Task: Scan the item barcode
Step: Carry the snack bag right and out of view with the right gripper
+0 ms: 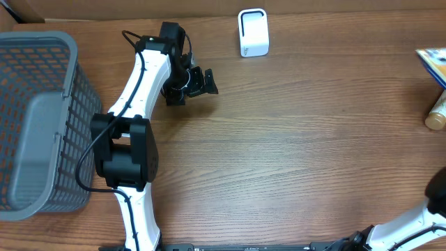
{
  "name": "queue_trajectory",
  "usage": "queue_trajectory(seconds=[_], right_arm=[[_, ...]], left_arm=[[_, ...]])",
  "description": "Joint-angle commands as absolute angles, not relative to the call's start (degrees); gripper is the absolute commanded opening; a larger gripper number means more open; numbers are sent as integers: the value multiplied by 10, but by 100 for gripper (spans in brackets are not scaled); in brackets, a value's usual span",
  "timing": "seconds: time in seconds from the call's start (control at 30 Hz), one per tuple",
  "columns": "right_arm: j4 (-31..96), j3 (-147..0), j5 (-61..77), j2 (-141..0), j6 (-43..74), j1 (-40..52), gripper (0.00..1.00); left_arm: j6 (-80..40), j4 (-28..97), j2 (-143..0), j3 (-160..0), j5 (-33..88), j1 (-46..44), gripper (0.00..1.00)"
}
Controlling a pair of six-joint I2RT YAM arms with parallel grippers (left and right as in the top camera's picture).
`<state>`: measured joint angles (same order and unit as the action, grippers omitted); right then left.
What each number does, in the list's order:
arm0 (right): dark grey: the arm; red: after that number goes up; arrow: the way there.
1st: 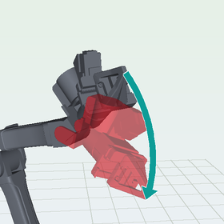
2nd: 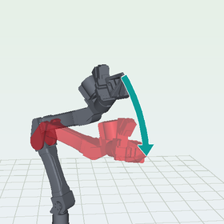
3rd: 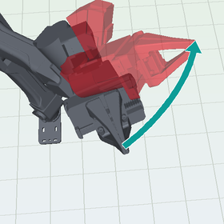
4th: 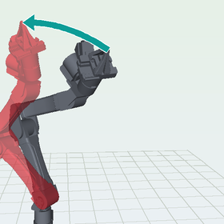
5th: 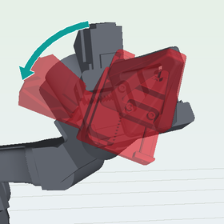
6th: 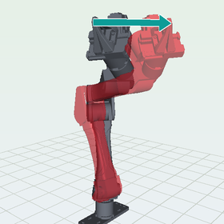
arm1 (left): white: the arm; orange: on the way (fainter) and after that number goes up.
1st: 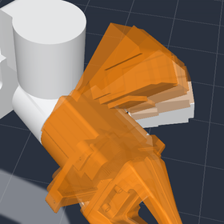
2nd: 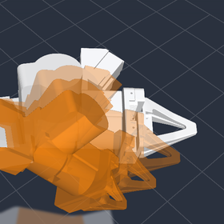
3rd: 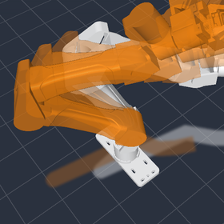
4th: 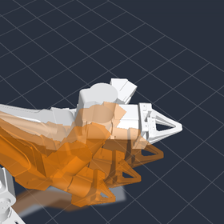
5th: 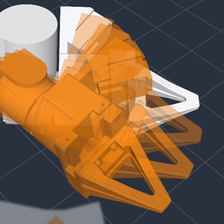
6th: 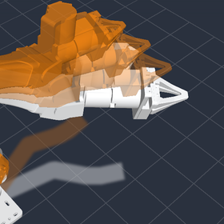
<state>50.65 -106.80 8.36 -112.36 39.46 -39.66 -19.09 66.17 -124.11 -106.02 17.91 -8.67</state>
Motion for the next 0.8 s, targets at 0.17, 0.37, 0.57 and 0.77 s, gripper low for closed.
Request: queue_trajectory(seconds=[0.17, 0.37, 0.57, 0.77], right_arm=[[500, -1072, 69, -1184, 299, -458, 4], [494, -1072, 46, -1205, 299, -467, 4], [493, -1073, 129, -1204, 277, -467, 4], [405, -1073, 456, -1204, 272, -435, 4]], left_arm=[[-197, 662, -1244, -1061, 174, -96, 100], [-197, 662, -1244, -1061, 174, -98, 100], [-197, 662, -1244, -1061, 174, -99, 100], [-197, 658, -1244, -1061, 174, -99, 100]])
